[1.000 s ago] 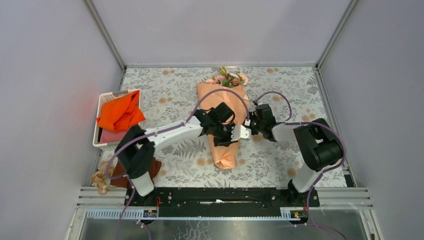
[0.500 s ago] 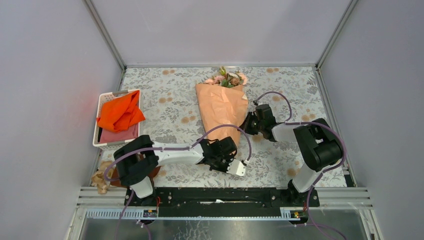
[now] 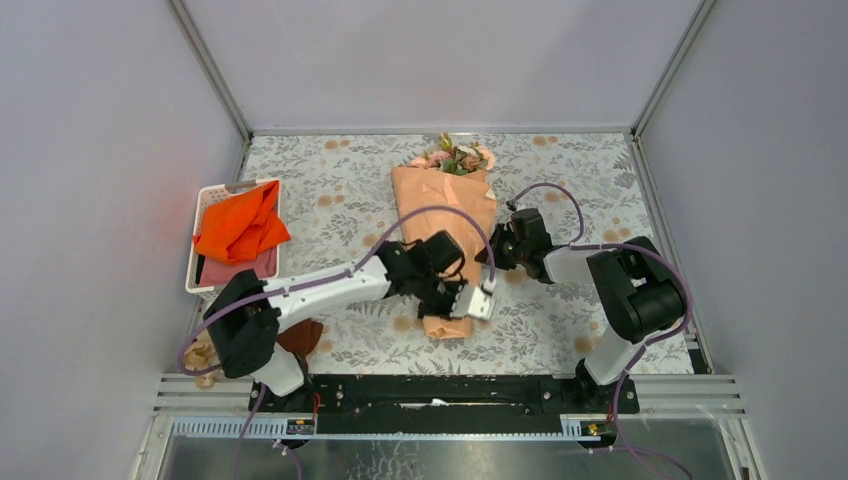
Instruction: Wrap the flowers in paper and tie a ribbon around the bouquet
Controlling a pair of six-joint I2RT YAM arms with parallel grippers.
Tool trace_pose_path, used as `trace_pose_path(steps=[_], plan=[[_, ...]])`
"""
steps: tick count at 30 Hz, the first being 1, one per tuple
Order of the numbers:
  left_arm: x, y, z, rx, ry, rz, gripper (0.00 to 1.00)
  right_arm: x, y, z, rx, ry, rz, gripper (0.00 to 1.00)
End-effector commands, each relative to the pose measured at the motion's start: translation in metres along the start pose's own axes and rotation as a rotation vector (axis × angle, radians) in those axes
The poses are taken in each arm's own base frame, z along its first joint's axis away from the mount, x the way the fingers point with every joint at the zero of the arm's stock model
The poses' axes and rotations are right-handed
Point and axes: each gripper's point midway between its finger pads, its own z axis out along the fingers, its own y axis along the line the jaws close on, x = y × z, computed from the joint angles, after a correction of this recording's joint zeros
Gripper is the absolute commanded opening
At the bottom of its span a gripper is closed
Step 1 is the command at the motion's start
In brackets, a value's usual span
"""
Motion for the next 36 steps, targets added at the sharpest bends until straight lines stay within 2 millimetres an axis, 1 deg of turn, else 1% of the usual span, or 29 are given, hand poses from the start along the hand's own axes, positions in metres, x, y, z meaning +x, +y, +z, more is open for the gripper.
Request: trace_pose_path(steps=[1,3,5,8,10,12,13,15,16,17,18,20,22,26,29,31,34,35,36], plan=[[-0.014,0.061,0.01,-0.177,-0.075,-0.133,0.0,0.026,-0.041,0.0,0.152,0.065,0.012,0.0],[-0.005,0.086,0.024,-0.284,-0.01,-0.156,0.01,0.025,-0.04,-0.001,0.148,0.061,0.015,0.0],[0.006,0.097,0.04,-0.351,0.057,-0.134,0.05,0.024,-0.038,-0.002,0.145,0.056,0.015,0.0],[0.018,0.099,0.056,-0.404,0.1,-0.059,0.08,0.024,-0.036,-0.003,0.134,0.057,0.017,0.0],[0.024,0.092,0.064,-0.399,0.121,-0.019,0.11,0.024,-0.034,-0.004,0.125,0.06,0.017,0.0],[0.033,0.081,0.072,-0.36,0.149,-0.001,0.12,0.024,-0.032,-0.006,0.116,0.062,0.015,0.01],[0.038,0.075,0.075,-0.338,0.162,0.003,0.12,0.024,-0.03,-0.007,0.11,0.062,0.016,0.07],[0.046,0.063,0.081,-0.29,0.177,0.012,0.13,0.021,-0.027,-0.009,0.102,0.059,0.008,0.25],[0.051,0.058,0.083,-0.269,0.183,0.016,0.13,0.019,-0.025,-0.01,0.101,0.057,0.002,0.35],[0.054,0.053,0.085,-0.248,0.188,0.023,0.13,0.017,-0.025,-0.011,0.101,0.056,-0.003,0.49],[0.057,0.05,0.086,-0.233,0.193,0.026,0.13,0.015,-0.024,-0.011,0.103,0.052,-0.007,0.59],[0.063,0.043,0.088,-0.205,0.206,0.032,0.13,0.008,-0.026,-0.01,0.111,0.043,-0.005,0.75],[0.068,0.04,0.088,-0.188,0.22,0.039,0.13,0.007,-0.029,-0.006,0.115,0.053,0.004,0.85],[0.077,0.033,0.09,-0.163,0.24,0.056,0.13,0.009,-0.03,0.011,0.102,0.094,0.021,0.91],[0.082,0.031,0.092,-0.155,0.251,0.058,0.13,0.02,-0.021,0.026,0.017,0.143,0.055,0.95],[0.086,0.03,0.092,-0.155,0.263,0.065,0.13,0.027,-0.015,0.032,-0.04,0.16,0.099,0.95],[0.091,0.029,0.091,-0.157,0.276,0.079,0.13,0.034,-0.005,0.038,-0.123,0.174,0.153,0.91],[0.091,0.029,0.09,-0.159,0.278,0.085,0.13,0.036,-0.002,0.04,-0.146,0.177,0.168,0.87],[0.092,0.029,0.089,-0.162,0.279,0.088,0.13,0.036,0.0,0.041,-0.165,0.174,0.177,0.81]])
